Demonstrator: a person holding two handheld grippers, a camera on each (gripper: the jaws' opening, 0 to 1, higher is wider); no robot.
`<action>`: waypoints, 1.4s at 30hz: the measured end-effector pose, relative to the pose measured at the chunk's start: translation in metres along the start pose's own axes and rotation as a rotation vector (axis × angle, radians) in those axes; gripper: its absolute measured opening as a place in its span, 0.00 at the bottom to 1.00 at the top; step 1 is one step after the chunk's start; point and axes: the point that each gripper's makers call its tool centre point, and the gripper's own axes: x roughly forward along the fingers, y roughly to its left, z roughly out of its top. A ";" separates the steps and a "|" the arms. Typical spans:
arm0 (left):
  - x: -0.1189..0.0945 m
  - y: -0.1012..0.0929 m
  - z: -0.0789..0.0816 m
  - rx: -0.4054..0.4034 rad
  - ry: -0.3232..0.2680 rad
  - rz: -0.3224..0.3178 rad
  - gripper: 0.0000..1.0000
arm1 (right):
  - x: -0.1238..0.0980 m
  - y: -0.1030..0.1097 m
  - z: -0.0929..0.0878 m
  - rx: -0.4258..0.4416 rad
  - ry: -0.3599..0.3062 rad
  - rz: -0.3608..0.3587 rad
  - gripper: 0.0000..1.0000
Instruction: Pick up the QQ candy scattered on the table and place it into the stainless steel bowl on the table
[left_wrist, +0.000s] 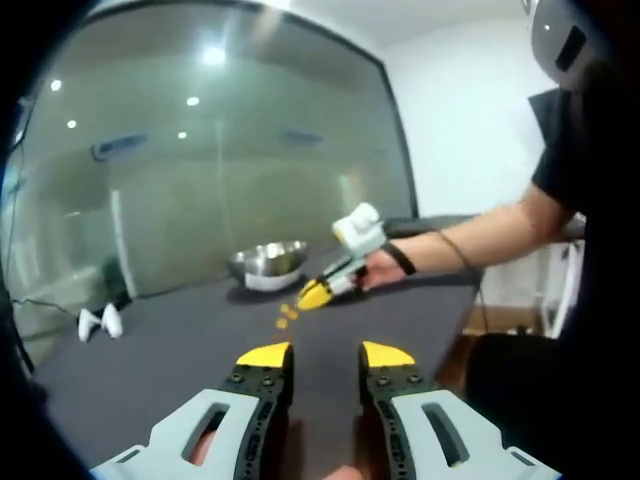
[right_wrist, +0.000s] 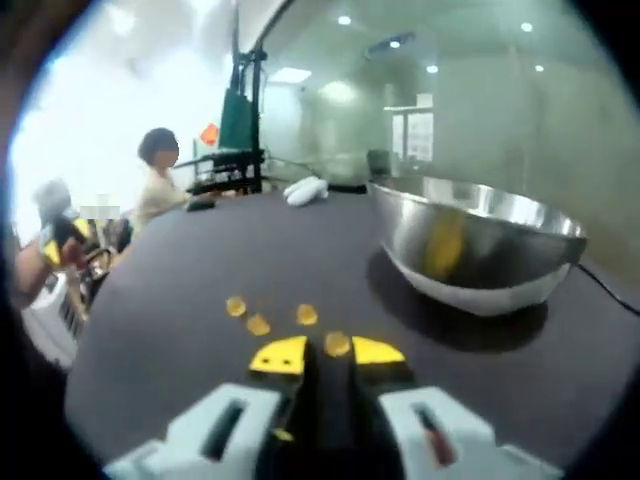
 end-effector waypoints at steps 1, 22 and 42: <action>0.000 0.000 0.000 0.001 0.000 0.001 0.28 | 0.002 0.000 0.001 -0.001 -0.001 0.000 0.16; -0.004 0.001 0.002 0.011 0.000 0.013 0.28 | -0.001 0.006 0.009 -0.081 -0.004 0.004 0.08; -0.001 0.001 0.003 0.023 0.003 0.009 0.28 | -0.032 -0.088 0.138 -0.098 -0.236 -0.274 0.09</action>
